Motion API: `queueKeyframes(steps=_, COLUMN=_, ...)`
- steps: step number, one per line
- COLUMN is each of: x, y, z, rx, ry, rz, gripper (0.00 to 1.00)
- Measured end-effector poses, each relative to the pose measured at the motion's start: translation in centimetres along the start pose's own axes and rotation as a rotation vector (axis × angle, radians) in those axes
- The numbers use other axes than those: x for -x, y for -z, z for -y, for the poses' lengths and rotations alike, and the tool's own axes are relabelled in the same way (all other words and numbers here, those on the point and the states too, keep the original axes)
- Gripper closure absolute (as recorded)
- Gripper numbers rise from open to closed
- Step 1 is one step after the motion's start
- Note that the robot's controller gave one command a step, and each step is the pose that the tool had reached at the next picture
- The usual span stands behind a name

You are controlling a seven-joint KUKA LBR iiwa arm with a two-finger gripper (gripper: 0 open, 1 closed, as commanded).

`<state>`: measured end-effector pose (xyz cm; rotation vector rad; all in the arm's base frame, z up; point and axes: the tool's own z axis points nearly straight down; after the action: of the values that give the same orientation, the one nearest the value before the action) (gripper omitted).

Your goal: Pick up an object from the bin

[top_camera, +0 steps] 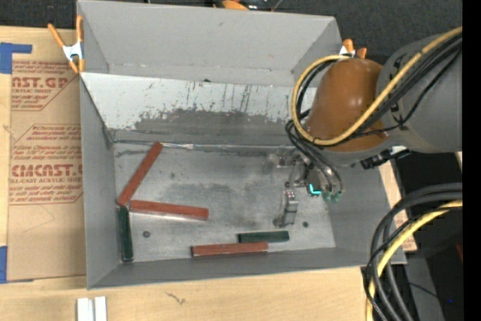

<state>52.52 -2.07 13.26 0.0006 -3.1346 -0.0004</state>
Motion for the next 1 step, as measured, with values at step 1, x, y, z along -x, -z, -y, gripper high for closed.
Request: queueKeyframes(steps=1, x=-4.10, y=-6.20, z=3.87, rx=-0.002, ry=0.188, rz=0.021, gripper=0.00)
